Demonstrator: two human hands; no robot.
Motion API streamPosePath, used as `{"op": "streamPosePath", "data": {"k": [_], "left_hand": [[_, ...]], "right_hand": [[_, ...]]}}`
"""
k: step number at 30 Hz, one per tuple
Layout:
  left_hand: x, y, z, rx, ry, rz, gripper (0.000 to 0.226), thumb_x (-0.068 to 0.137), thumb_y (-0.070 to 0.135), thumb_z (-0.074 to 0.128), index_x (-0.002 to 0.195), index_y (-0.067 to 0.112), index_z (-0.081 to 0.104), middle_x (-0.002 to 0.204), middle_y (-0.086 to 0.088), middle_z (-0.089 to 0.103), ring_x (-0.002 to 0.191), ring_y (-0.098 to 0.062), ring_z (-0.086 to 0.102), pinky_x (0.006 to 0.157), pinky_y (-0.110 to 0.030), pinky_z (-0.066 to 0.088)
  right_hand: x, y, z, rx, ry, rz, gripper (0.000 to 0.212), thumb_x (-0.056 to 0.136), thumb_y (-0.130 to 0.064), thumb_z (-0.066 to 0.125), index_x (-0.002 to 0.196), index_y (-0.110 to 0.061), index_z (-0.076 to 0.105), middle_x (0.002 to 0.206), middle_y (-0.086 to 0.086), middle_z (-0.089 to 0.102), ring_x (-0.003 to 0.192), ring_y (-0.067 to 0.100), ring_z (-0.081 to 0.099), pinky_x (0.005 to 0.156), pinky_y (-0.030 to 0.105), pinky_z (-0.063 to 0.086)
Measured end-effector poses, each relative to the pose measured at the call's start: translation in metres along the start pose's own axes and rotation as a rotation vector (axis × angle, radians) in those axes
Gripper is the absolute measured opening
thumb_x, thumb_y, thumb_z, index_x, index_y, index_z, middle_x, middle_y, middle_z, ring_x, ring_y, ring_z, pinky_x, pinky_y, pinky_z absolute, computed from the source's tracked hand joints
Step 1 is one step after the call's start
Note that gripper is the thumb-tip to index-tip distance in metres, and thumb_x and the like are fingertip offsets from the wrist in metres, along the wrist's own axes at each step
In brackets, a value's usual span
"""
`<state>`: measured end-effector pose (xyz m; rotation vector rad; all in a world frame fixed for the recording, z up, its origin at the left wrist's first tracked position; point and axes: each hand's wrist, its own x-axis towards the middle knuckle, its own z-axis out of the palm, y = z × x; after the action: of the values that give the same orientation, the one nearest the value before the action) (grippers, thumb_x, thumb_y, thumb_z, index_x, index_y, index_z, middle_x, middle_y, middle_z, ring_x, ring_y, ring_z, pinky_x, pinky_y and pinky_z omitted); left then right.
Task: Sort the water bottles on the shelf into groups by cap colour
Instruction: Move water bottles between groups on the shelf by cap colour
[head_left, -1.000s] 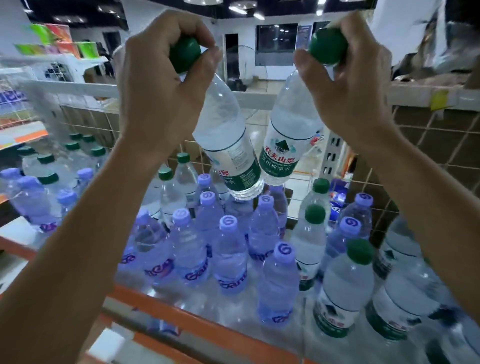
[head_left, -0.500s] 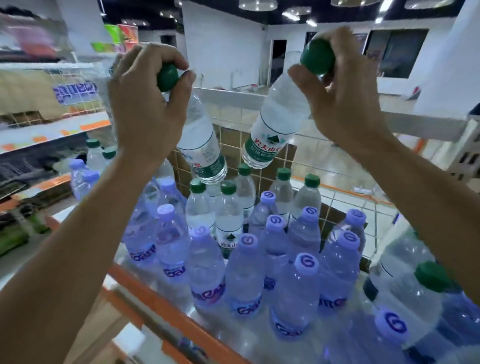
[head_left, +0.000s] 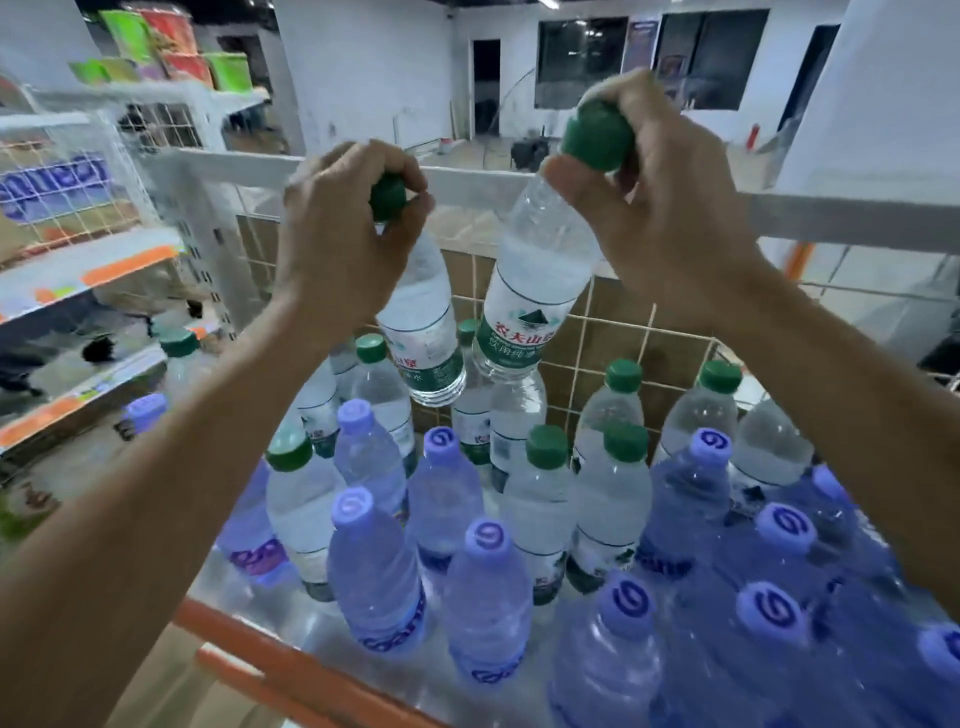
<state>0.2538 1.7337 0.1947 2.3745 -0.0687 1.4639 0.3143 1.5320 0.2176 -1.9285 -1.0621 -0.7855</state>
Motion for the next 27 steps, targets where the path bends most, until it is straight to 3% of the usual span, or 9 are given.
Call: {"op": "streamPosePath", "data": {"k": [6, 11, 13, 15, 18, 24, 27], "left_hand": [[-0.01, -0.035, 0.028, -0.007, -0.286, 0.002, 0.011, 0.079, 0.018, 0.067, 0.089, 0.013, 0.069, 0.088, -0.005, 0.069, 0.08, -0.022, 0.06, 0.076, -0.027, 0.04], [-0.023, -0.052, 0.045, 0.053, -0.691, 0.002, 0.008, 0.081, 0.018, 0.071, 0.08, 0.019, 0.063, 0.061, 0.015, 0.047, 0.051, 0.003, 0.041, 0.047, -0.009, 0.034], [-0.03, -0.059, 0.052, 0.077, -0.819, 0.025, 0.019, 0.078, 0.021, 0.073, 0.071, 0.025, 0.056, 0.057, 0.021, 0.041, 0.051, 0.007, 0.038, 0.048, -0.01, 0.035], [-0.037, -0.063, 0.056, 0.1, -0.884, 0.019, 0.022, 0.076, 0.022, 0.074, 0.068, 0.029, 0.055, 0.056, 0.02, 0.043, 0.052, -0.003, 0.042, 0.051, -0.012, 0.032], [-0.04, -0.062, 0.058, 0.11, -0.92, 0.012, 0.008, 0.075, 0.022, 0.073, 0.082, 0.024, 0.07, 0.071, 0.009, 0.055, 0.072, -0.018, 0.054, 0.067, -0.025, 0.043], [-0.038, -0.059, 0.044, 0.16, -0.977, 0.043, 0.035, 0.078, 0.025, 0.073, 0.112, 0.021, 0.063, 0.103, -0.001, 0.066, 0.088, -0.019, 0.055, 0.072, -0.027, 0.042], [-0.039, -0.062, 0.027, 0.167, -0.934, -0.015, 0.038, 0.078, 0.023, 0.073, 0.114, 0.019, 0.061, 0.106, -0.001, 0.066, 0.097, -0.022, 0.059, 0.081, -0.033, 0.049]], "right_hand": [[0.0, -0.016, 0.019, -0.009, -0.118, -0.02, 0.04, 0.09, -0.037, 0.056, 0.109, -0.003, 0.05, 0.076, -0.021, 0.041, 0.057, -0.008, 0.046, 0.056, 0.004, 0.036], [-0.013, -0.015, 0.047, -0.108, -0.402, -0.084, 0.04, 0.086, -0.037, 0.059, 0.106, -0.003, 0.051, 0.083, -0.004, 0.05, 0.066, 0.001, 0.044, 0.062, 0.012, 0.037], [-0.016, -0.009, 0.056, -0.181, -0.527, -0.097, 0.036, 0.086, -0.035, 0.062, 0.108, -0.007, 0.053, 0.09, 0.0, 0.054, 0.075, 0.012, 0.047, 0.068, 0.022, 0.04], [-0.02, -0.004, 0.064, -0.231, -0.629, -0.071, 0.035, 0.087, -0.035, 0.062, 0.111, -0.011, 0.053, 0.097, 0.001, 0.057, 0.086, 0.015, 0.05, 0.079, 0.032, 0.044], [-0.024, 0.004, 0.073, -0.301, -0.764, 0.001, 0.032, 0.087, -0.035, 0.061, 0.112, -0.017, 0.052, 0.107, 0.002, 0.059, 0.096, 0.019, 0.052, 0.086, 0.042, 0.045], [-0.034, 0.012, 0.089, -0.435, -0.951, 0.064, 0.032, 0.087, -0.033, 0.061, 0.116, -0.025, 0.051, 0.111, -0.002, 0.057, 0.103, 0.02, 0.052, 0.085, 0.043, 0.048], [-0.04, 0.015, 0.096, -0.427, -0.973, 0.094, 0.033, 0.087, -0.033, 0.061, 0.118, -0.031, 0.05, 0.116, -0.004, 0.056, 0.107, 0.019, 0.051, 0.083, 0.039, 0.047]]}}
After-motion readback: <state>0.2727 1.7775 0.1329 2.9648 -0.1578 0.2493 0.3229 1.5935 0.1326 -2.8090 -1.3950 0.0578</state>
